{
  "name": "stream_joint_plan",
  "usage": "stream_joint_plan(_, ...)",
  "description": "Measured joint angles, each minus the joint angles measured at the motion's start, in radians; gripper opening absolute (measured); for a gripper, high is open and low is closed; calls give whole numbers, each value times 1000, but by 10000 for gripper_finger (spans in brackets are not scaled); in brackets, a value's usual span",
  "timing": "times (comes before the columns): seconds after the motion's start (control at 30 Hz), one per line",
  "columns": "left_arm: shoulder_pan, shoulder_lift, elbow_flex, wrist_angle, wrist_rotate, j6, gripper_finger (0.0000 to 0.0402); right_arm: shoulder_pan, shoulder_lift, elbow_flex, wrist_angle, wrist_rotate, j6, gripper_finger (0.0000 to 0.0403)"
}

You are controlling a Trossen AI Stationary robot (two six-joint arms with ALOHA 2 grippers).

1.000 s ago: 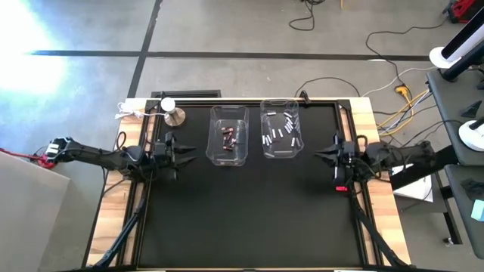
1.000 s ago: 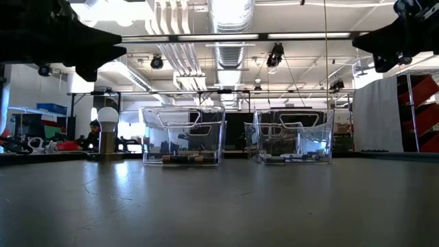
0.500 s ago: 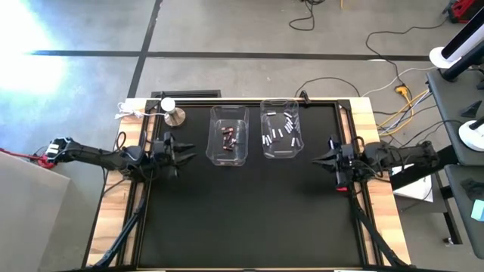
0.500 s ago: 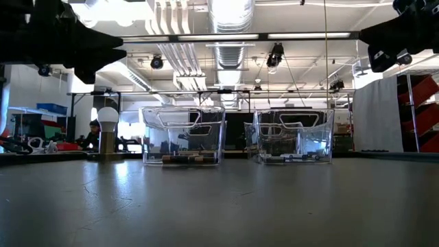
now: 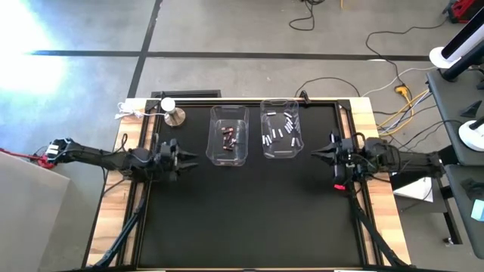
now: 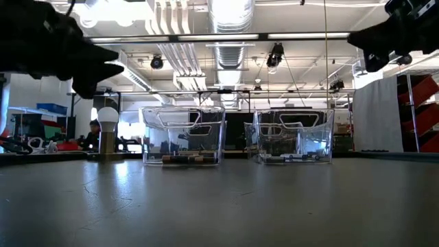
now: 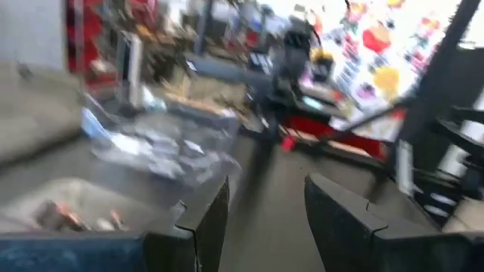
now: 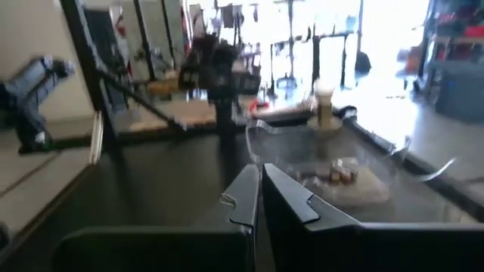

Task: Sort batteries
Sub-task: Return to Home Position

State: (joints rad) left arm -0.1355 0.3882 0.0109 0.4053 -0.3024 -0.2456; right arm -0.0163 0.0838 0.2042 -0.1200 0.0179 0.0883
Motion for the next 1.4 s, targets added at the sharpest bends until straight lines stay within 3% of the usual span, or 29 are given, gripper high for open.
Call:
stream_joint_plan(0.17,6,-11,0,-118,46,-40,155,-3,-44,-13,-44,-13,23,13)
stream_joint_plan(0.33,8,-40,0,-105,60,25,155,-1,-83,-33,-42,-23,-35,13)
stream_joint_plan(0.53,104,-186,0,-301,200,-7,155,-1,-83,-66,11,-79,-81,13)
stream_joint_plan(0.73,208,-347,0,-379,243,134,155,-1,-83,-182,173,-102,-63,13)
stream_joint_plan(0.83,218,-389,0,-379,246,216,155,-2,-79,-191,169,-97,-60,13)
stream_joint_plan(1.13,218,-327,0,-390,296,270,155,-3,-71,-191,153,-101,-103,13)
stream_joint_plan(1.3,218,-280,0,-390,295,186,155,-4,-30,-191,152,73,-129,13)
stream_joint_plan(1.4,218,-256,0,-390,293,150,155,-4,-11,-192,160,113,-96,13)
